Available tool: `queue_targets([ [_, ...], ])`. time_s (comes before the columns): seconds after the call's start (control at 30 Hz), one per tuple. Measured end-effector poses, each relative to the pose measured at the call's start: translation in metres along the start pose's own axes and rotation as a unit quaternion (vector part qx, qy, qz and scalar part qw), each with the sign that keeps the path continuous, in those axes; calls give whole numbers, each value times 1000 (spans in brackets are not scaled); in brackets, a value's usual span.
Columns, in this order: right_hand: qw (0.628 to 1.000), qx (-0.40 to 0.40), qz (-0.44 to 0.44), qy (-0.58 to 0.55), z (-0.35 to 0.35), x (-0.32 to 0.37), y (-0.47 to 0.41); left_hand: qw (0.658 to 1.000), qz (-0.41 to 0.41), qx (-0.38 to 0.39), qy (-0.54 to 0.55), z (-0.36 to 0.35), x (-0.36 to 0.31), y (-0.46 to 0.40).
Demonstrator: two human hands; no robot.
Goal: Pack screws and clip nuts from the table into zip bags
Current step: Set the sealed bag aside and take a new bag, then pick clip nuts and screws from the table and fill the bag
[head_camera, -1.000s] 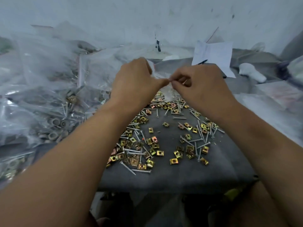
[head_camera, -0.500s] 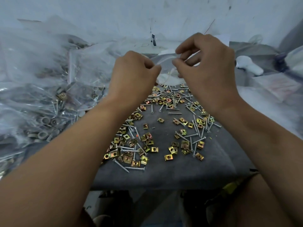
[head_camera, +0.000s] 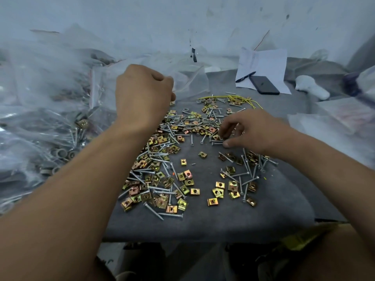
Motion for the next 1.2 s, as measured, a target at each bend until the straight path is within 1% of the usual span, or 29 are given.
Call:
queue_targets([
  [0.1, 1000, 11, 3, -28, -5, -2, -2, 1000, 3, 7, 2, -3, 1, -1],
  [0.2, 999, -2, -19, -36, -3, -5, -2, 1000, 1, 16, 10, -5, 0, 0],
  [0.3, 998, -35, -45, -8, 2, -6, -1, 1000, 1, 19, 22, -6, -1, 1],
  [0.47, 997, -39, -67, 12, 2, -5, 0, 1000, -3, 19, 22, -5, -1, 1],
  [0.67, 996, -26, -82, -35, 0, -11, 0, 1000, -7, 17, 19, -4, -2, 1],
  [0.73, 996, -21, -72, -47, 1, -11, 1, 1000, -5, 17, 20, -3, -3, 1],
  [0.9, 999, -10, -31, -24, -3, -2, 3, 1000, 0, 19, 16, -3, -6, 1],
  [1.0, 999, -30, -13, 20, -5, 6, 3, 1000, 0, 18, 17, -3, -6, 1],
  [1.2, 994, -67, -15, 87, -5, 16, 3, 999, -1, 16, 35, 0, -4, 2],
])
Point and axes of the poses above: each hand's wrist, its own y-axis away from the middle knuckle, its own z-axis out of the back of the hand, x = y × z, the point moved 3 cm from there along -y, towards the middle knuckle, and after that the axes turned 12 degrees about -z, right-handed, at the moved point
